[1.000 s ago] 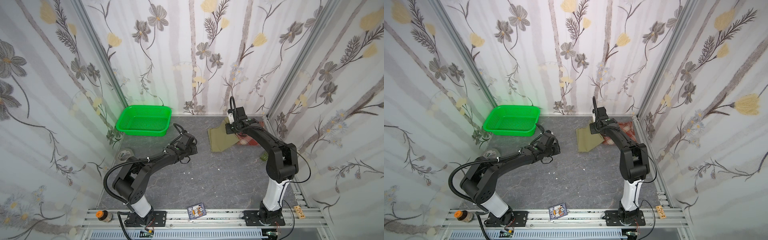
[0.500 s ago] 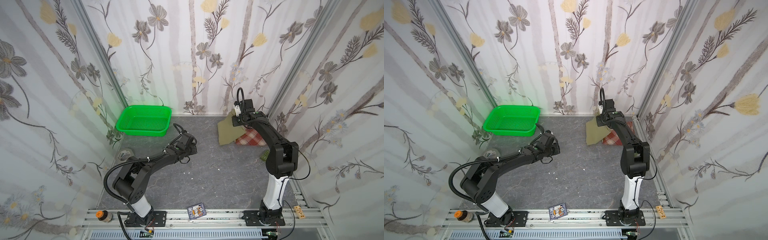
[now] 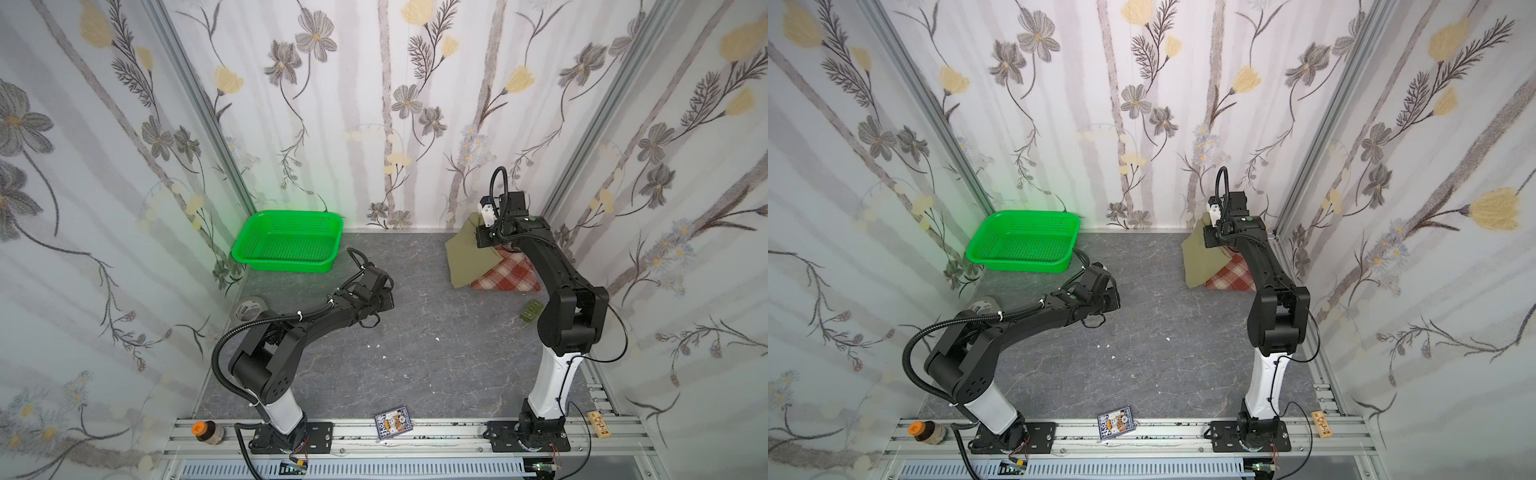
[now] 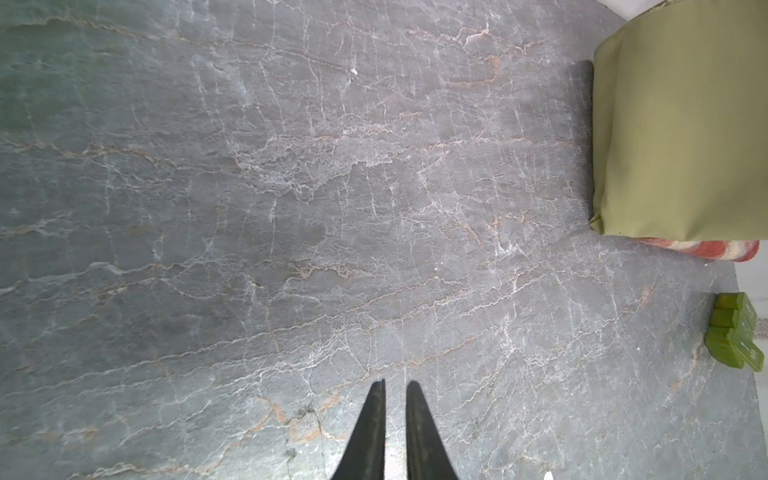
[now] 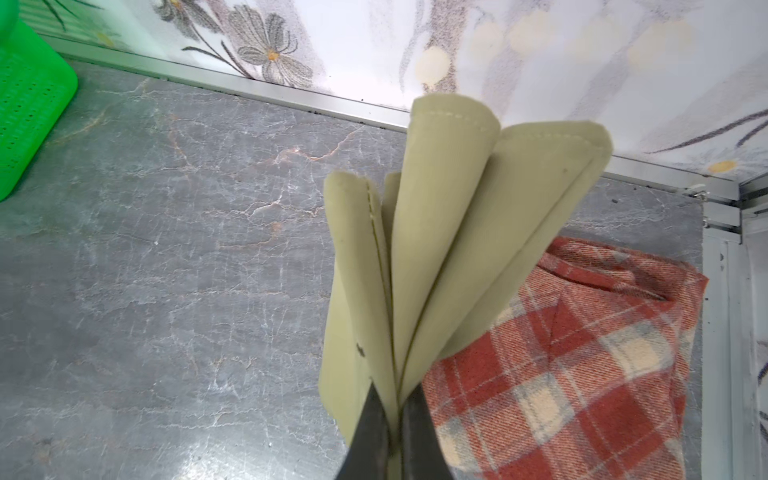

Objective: Fold and stack the skirts
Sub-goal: 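Lift the khaki bundle with the right gripper toward the plaid skirt, then lower the khaki bundle onto the plaid skirt with the right gripper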

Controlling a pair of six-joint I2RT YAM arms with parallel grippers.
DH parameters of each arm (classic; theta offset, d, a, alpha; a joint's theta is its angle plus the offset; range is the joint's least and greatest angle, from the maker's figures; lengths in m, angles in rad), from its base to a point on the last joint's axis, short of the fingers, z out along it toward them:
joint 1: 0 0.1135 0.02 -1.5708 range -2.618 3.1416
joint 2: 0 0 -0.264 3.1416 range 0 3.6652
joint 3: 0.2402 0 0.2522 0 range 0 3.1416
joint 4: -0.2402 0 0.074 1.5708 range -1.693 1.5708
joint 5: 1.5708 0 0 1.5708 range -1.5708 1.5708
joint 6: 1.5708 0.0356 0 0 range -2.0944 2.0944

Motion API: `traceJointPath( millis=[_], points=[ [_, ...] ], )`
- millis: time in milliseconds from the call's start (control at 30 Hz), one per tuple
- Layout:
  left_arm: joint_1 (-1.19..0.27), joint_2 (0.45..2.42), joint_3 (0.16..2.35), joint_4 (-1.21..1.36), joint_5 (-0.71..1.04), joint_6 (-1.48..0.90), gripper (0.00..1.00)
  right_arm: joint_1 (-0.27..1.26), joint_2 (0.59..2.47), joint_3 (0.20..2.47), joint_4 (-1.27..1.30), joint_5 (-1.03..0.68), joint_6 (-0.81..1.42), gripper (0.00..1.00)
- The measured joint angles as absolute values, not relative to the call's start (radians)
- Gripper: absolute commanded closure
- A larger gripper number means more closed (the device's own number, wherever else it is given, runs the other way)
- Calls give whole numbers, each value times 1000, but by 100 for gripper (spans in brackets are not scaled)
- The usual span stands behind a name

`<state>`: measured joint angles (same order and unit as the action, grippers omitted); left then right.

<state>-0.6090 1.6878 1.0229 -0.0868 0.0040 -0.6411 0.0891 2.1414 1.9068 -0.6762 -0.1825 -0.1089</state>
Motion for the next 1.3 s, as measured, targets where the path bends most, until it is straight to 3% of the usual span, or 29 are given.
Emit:
traceJointPath(
  millis=[1300],
  points=[
    [-609,1691,1007,-86,30,-661,86,-81,2119,1906,-707,-331,-61,100]
  ],
)
